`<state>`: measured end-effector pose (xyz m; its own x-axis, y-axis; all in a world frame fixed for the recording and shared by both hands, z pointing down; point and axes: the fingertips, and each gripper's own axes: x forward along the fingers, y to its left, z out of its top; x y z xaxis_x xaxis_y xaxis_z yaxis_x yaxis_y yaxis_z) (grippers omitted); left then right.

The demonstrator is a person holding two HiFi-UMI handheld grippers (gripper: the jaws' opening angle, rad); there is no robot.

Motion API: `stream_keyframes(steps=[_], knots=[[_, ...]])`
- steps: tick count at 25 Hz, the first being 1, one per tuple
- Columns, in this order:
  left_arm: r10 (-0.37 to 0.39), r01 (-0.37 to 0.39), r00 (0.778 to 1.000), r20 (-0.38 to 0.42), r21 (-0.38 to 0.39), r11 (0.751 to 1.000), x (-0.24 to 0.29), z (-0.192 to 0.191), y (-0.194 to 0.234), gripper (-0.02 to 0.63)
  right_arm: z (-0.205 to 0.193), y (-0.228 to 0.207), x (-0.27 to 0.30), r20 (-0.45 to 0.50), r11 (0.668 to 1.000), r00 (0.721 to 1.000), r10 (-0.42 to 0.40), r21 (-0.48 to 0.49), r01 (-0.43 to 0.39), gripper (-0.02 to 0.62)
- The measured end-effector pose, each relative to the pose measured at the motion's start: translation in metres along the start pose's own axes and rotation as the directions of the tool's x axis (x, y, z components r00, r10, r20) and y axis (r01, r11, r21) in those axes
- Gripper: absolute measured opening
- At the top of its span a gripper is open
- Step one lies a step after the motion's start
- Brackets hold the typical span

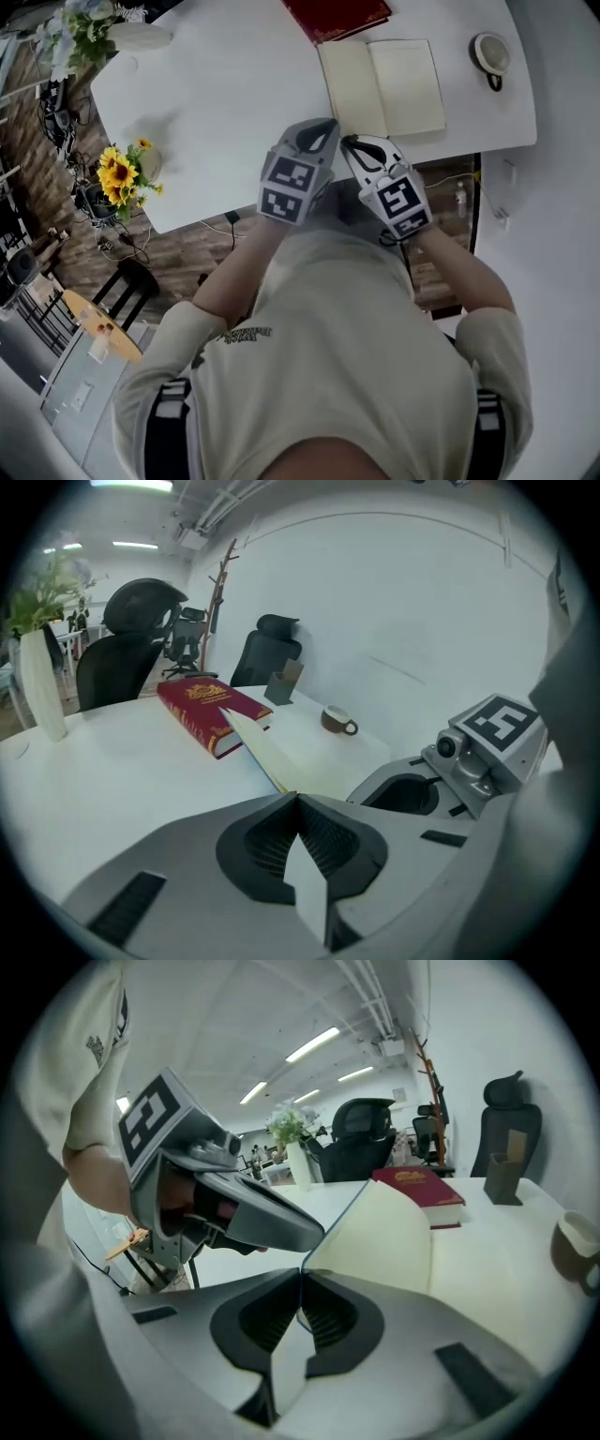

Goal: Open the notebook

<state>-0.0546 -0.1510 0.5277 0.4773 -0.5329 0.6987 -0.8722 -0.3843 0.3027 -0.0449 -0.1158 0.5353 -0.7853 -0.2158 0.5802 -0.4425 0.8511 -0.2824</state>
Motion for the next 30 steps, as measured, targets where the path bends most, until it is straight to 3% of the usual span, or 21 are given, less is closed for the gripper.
stream_keyframes(steps=[5, 12, 15, 18, 21, 24, 26, 27, 28, 30], knots=[[0.056, -0.060, 0.995, -0.080, -0.053, 0.997, 0.011, -0.040, 0.034, 0.003, -0.028, 0.010, 0.044, -0.143, 0.996, 0.986, 0.091, -0.008, -0.093, 0.042], [0.044, -0.054, 0.982, -0.182, -0.053, 0.997, 0.032, -0.076, 0.041, 0.003, -0.063, 0.010, 0.073, -0.308, 0.990, 0.941, 0.137, 0.028, -0.135, 0.071], [0.032, -0.039, 0.978, -0.208, -0.026, 0.999, 0.042, -0.079, 0.036, 0.003, -0.075, 0.011, 0.073, -0.346, 0.984, 0.922, 0.173, 0.098, -0.148, 0.071], [0.021, -0.023, 0.974, -0.227, -0.005, 1.000, 0.052, -0.080, 0.032, 0.003, -0.072, 0.005, 0.062, -0.333, 0.980, 0.926, 0.179, 0.147, -0.137, 0.071], [0.010, -0.008, 0.971, -0.237, 0.010, 1.000, 0.058, -0.080, 0.030, 0.003, -0.050, -0.017, 0.030, -0.250, 0.987, 0.964, 0.092, 0.151, -0.055, 0.071], [0.002, 0.005, 0.966, -0.258, 0.025, 1.000, 0.061, -0.083, 0.029, 0.003, -0.024, -0.069, -0.021, -0.115, 0.981, 0.986, -0.118, 0.138, 0.133, 0.071], [0.000, 0.009, 0.963, -0.270, 0.032, 0.999, 0.063, -0.084, 0.028, 0.003, -0.024, -0.112, -0.053, -0.080, 0.952, 0.963, -0.258, 0.149, 0.268, 0.072], [0.002, 0.009, 0.962, -0.274, 0.036, 0.999, 0.063, -0.084, 0.028, 0.003, -0.032, -0.131, -0.064, -0.093, 0.935, 0.948, -0.304, 0.163, 0.316, 0.117], [0.004, 0.008, 0.961, -0.277, 0.041, 0.999, 0.064, -0.083, 0.029, 0.003, -0.044, -0.147, -0.072, -0.119, 0.919, 0.936, -0.332, 0.184, 0.349, 0.176], [0.006, 0.008, 0.960, -0.279, 0.050, 0.999, 0.064, -0.082, 0.029, 0.003, -0.070, -0.168, -0.078, -0.176, 0.895, 0.920, -0.351, 0.227, 0.385, 0.193]])
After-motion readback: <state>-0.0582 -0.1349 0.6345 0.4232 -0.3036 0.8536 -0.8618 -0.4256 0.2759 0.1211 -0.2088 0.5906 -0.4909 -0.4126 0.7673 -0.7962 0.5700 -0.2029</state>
